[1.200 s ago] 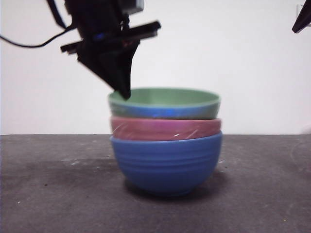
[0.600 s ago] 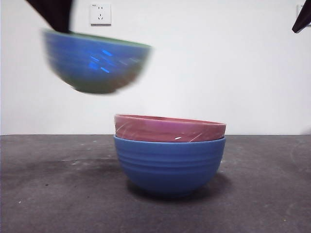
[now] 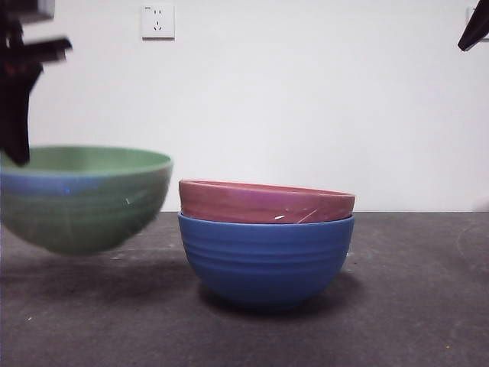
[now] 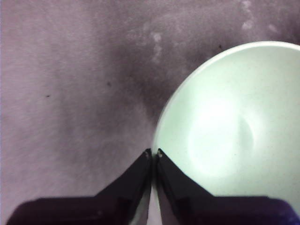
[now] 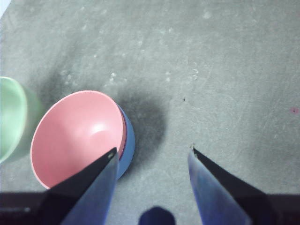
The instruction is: Pick up the green bowl on the top,put the green bowl on the left,pick up the red bowl in the middle,put the red bowl on the right
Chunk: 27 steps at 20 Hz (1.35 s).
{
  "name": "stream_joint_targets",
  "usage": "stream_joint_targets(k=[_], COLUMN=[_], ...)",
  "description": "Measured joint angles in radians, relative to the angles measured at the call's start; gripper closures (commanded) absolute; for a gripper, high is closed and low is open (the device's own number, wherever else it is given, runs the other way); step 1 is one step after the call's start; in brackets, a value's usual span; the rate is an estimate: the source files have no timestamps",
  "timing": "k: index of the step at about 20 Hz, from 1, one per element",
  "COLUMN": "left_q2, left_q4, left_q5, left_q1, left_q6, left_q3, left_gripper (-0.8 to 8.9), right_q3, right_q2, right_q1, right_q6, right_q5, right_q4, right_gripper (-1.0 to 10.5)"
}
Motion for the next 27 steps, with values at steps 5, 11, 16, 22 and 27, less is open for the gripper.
stream_joint_targets(k=[5, 11, 16, 22, 27], left_q2=[0.07, 0.141, 0.15, 0.082, -0.142], left_q4=[0.093, 0.121, 0.12, 0.051, 0.012], left_q5=[0.007, 0.008, 0.051, 0.051, 0.06], left_q1=[0.058, 0.064, 0.068, 0.068, 0.068], left_q6=[-0.002, -0.001, 0.0, 0.0, -0.01], left_q3=[-0.054, -0.054, -0.054, -0.037, 0.087], left_gripper=[8.22, 8.13, 3.6, 3.44, 3.44], right_q3=[0.0, 0.0, 0.002, 0.114, 0.27], right_q2=[0.0, 0.007, 0.058, 0.206, 0.42], right_q1=[0.0, 0.0, 0.042, 0.195, 0.367], right_q6=[0.0, 0.0, 0.0, -0.031, -0.076], right_q5=[0.0, -0.002, -0.003, 0.015, 0.215], right_q4=[0.0, 0.01, 0.015, -0.013, -0.117], right_gripper=[7.0, 6.9, 6.8, 6.3, 6.4])
